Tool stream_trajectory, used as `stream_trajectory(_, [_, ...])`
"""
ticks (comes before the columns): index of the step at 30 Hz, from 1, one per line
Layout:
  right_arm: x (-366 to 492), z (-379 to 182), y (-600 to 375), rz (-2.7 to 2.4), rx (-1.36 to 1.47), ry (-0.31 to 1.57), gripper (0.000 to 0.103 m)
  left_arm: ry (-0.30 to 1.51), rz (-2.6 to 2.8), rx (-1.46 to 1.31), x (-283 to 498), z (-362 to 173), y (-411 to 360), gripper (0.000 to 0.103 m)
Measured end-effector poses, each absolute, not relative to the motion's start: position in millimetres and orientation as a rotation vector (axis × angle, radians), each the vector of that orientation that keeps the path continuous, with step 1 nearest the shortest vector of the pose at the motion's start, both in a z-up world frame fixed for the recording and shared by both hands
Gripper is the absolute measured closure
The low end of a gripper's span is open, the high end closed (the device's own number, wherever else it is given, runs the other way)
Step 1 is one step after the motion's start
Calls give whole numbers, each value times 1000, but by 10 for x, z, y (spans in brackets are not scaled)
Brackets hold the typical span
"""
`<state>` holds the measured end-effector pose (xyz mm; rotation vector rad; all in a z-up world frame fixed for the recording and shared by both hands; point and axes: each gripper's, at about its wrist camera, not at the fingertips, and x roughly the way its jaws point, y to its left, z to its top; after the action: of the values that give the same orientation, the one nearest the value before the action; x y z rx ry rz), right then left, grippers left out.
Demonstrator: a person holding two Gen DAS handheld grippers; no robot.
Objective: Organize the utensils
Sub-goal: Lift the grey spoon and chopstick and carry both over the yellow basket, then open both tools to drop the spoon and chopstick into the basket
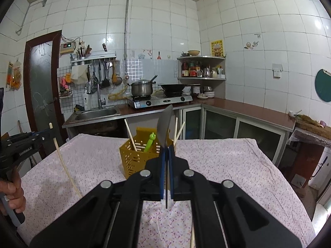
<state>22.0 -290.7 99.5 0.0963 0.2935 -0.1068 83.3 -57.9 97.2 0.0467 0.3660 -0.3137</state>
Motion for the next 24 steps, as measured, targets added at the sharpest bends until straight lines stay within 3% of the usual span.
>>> stream_trajectory(16, [605,1519,-2978,-95,80,171,100,170,-368,18,1124,1764,-857,99])
stream_trajectory(24, [1070,1497,-3014,-76,95,176,100,114,-416,-33,1469,1958,-1080,99])
